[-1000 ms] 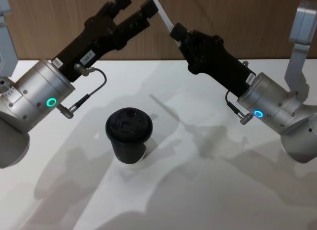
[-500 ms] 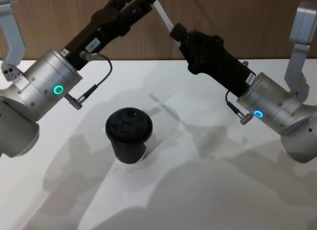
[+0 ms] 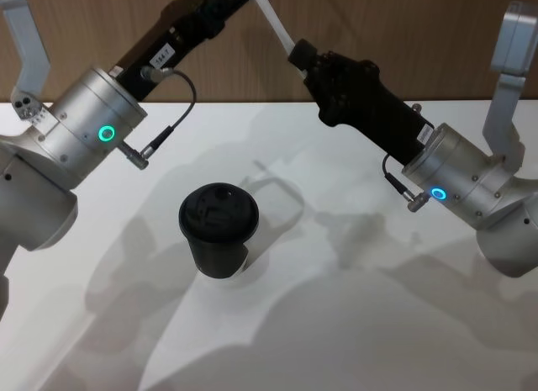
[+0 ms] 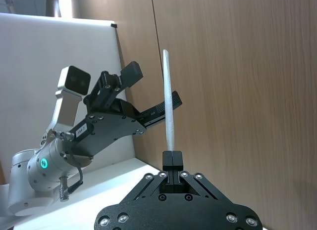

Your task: Pick up the straw with one hand, pass it to the other hand, and insert it into the cup.

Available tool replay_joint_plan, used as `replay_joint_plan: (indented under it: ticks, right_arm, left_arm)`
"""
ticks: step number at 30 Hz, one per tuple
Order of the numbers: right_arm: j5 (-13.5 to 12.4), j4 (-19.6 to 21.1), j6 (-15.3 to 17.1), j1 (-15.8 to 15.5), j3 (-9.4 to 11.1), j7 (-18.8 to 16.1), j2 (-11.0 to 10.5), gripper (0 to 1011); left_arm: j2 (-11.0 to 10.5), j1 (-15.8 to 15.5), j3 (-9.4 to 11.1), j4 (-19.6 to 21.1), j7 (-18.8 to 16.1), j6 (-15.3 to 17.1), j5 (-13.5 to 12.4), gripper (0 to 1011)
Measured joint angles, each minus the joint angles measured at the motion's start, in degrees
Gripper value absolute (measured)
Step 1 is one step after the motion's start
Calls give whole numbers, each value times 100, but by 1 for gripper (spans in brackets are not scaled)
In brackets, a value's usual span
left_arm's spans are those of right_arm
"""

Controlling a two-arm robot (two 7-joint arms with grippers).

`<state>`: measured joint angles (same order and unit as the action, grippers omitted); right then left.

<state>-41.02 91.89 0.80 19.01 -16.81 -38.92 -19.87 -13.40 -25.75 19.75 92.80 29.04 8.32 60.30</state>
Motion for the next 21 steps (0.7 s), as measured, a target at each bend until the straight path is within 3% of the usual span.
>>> replay_joint_plan:
  ticks: [21]
  right_arm:
    - [0,0,0,0,0,0,0,0]
  left_arm:
    - [70,-199,15,-171,-103,40,271,1003]
